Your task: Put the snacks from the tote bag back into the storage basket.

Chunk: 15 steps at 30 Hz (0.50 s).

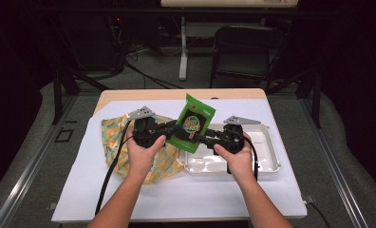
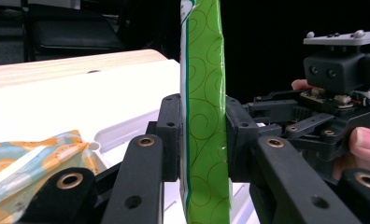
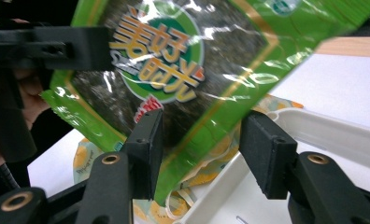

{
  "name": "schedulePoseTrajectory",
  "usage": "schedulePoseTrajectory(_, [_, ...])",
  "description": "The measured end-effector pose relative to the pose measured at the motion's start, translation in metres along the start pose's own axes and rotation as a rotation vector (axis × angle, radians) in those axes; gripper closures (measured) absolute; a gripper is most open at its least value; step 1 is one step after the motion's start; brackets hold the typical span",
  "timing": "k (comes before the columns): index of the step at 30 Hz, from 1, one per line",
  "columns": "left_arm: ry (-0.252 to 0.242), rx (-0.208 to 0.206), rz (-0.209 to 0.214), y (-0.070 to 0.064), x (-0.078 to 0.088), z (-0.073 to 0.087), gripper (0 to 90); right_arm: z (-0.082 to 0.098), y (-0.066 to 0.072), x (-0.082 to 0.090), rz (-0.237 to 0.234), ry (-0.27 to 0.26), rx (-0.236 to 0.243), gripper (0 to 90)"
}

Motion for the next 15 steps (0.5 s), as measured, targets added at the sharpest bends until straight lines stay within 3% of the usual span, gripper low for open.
schedulePoseTrajectory(15, [0.025,0.024,0.015,0.004,-0.011,0.002,72.3,0.0,-0.005,0.008,0.043,-0.012,-0.028,56.2])
Point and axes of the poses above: each handheld gripper's, and its own axes: x roughly backward along the jaws, z roughly out of its underside, y roughly to its left, the point moved 1 cm from there along -x, roughly forward along the jaws
